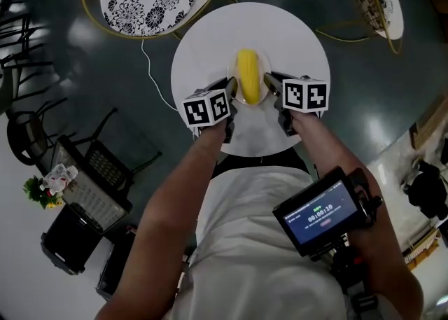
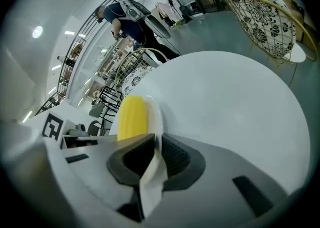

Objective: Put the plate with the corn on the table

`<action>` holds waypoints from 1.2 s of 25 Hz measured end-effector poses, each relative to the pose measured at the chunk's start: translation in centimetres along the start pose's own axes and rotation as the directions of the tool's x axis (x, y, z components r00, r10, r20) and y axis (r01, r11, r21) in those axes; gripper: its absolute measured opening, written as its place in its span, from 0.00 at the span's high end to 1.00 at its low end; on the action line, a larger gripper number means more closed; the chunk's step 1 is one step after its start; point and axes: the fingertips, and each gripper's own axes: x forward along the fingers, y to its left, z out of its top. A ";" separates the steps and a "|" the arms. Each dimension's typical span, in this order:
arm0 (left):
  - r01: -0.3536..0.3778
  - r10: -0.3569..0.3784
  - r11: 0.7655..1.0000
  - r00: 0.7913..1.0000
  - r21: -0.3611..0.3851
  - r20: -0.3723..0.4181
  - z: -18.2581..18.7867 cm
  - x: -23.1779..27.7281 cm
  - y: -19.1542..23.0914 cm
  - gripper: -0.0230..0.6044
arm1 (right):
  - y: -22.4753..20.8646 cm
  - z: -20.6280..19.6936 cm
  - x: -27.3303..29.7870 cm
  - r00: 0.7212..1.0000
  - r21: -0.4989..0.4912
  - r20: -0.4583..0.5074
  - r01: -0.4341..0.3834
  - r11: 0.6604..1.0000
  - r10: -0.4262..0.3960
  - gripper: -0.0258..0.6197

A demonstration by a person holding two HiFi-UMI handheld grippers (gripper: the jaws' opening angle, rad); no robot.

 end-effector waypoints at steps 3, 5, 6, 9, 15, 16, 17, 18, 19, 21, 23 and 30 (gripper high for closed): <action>-0.010 0.010 1.000 1.000 0.012 -0.001 0.1 0.1 0.0 0.89 | -0.2 0.1 -0.1 1.000 -0.017 0.003 0.014 1.000 -0.014 0.89; -0.013 0.013 1.000 1.000 0.020 -0.002 0.2 0.2 -0.1 0.89 | -0.2 0.1 -0.1 1.000 -0.014 0.005 0.012 1.000 -0.012 0.89; -0.014 0.014 1.000 1.000 0.024 -0.002 0.2 0.2 -0.2 0.89 | -0.2 0.1 -0.1 1.000 -0.014 0.005 0.012 1.000 -0.012 0.89; -0.019 0.019 0.999 1.000 0.040 -0.002 0.2 0.2 -0.3 0.89 | -0.3 0.0 -0.1 1.000 -0.036 0.006 0.022 0.999 -0.022 0.89; -0.019 0.019 0.998 1.000 0.061 0.003 0.1 0.1 -0.7 0.89 | -0.1 0.0 -0.3 0.999 -0.129 0.000 0.050 0.990 -0.050 0.88; -0.018 0.018 0.998 1.000 0.068 0.006 0.1 0.2 -0.8 0.89 | -0.1 0.0 -0.3 0.998 -0.140 0.000 0.055 0.989 -0.055 0.88; -0.016 0.015 0.997 1.000 0.077 0.012 0.2 0.2 -0.9 0.89 | -0.1 0.1 -0.3 0.998 -0.150 0.001 0.058 0.987 -0.059 0.88; -0.015 0.014 0.996 1.000 0.087 0.019 0.3 0.2 -0.8 0.89 | 0.0 0.1 -0.2 0.998 -0.158 0.004 0.059 0.986 -0.059 0.88; -0.017 0.014 0.995 1.000 0.097 0.026 0.3 0.1 -0.8 0.89 | 0.0 0.2 0.0 0.998 -0.162 0.008 0.058 0.985 -0.057 0.88; -0.021 0.018 0.994 0.999 0.111 0.032 0.4 0.1 -0.7 0.89 | 0.1 0.4 0.0 0.998 -0.159 0.023 0.053 0.986 -0.050 0.88; -0.030 0.025 0.993 0.999 0.118 0.040 0.5 0.1 -0.6 0.88 | 0.0 0.5 -0.1 0.998 -0.151 0.048 0.051 0.987 -0.044 0.88; -0.073 0.062 0.993 0.991 0.093 0.121 1.4 -1.6 1.1 0.82 | -0.6 1.0 -1.0 0.991 -0.147 0.121 0.080 0.986 -0.062 0.88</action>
